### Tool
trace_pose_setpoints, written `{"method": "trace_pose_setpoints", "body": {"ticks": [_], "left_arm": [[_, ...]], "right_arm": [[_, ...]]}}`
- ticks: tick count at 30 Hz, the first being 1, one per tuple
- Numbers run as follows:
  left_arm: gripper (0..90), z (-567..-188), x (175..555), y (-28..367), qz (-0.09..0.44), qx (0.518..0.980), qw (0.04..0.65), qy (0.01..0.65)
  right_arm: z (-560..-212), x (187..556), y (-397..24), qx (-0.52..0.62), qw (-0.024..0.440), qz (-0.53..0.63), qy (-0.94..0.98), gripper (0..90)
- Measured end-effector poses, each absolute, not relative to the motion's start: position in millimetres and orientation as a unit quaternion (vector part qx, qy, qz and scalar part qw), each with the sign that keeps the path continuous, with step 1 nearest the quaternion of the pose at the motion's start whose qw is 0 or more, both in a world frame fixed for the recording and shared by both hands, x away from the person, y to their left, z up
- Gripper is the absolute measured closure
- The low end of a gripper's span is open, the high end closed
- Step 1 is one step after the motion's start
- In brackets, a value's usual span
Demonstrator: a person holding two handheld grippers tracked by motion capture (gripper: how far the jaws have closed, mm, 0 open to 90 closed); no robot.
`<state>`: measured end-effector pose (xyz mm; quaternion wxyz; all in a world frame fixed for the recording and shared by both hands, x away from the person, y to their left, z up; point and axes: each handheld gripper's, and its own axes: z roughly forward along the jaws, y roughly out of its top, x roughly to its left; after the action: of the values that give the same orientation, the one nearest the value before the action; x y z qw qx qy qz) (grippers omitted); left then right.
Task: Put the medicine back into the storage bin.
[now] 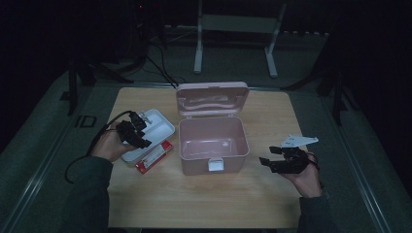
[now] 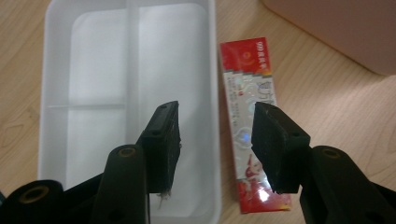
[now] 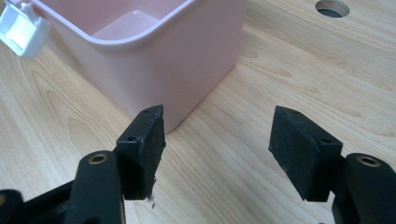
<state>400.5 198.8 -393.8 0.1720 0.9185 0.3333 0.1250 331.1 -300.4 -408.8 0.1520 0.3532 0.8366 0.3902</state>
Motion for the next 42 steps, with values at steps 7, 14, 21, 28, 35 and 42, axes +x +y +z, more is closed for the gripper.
{"method": "trace_pose_setpoints", "body": {"ticks": [7, 14, 21, 28, 35, 42], "left_arm": [[50.5, -404, 395, 189, 0.119, 0.92, 0.155, 0.341], [50.5, -420, 394, 179, 0.104, 0.925, 0.137, 0.339], [49.8, -439, 396, 171, 0.092, 0.927, 0.123, 0.342], [49.3, -443, 399, 172, 0.086, 0.926, 0.119, 0.347], [48.2, -446, 397, 169, 0.075, 0.929, 0.123, 0.341], [47.4, -455, 400, 169, 0.061, 0.932, 0.107, 0.34]], "right_arm": [[-409, 331, -300, 0.352, 0.152, 0.39, 0.837, 35.0], [-409, 331, -300, 0.351, 0.151, 0.388, 0.839, 34.8], [-410, 332, -300, 0.351, 0.152, 0.389, 0.838, 34.8], [-410, 332, -300, 0.351, 0.151, 0.389, 0.838, 34.8], [-410, 332, -300, 0.35, 0.152, 0.388, 0.839, 34.8], [-410, 332, -300, 0.35, 0.153, 0.389, 0.838, 34.8]]}}
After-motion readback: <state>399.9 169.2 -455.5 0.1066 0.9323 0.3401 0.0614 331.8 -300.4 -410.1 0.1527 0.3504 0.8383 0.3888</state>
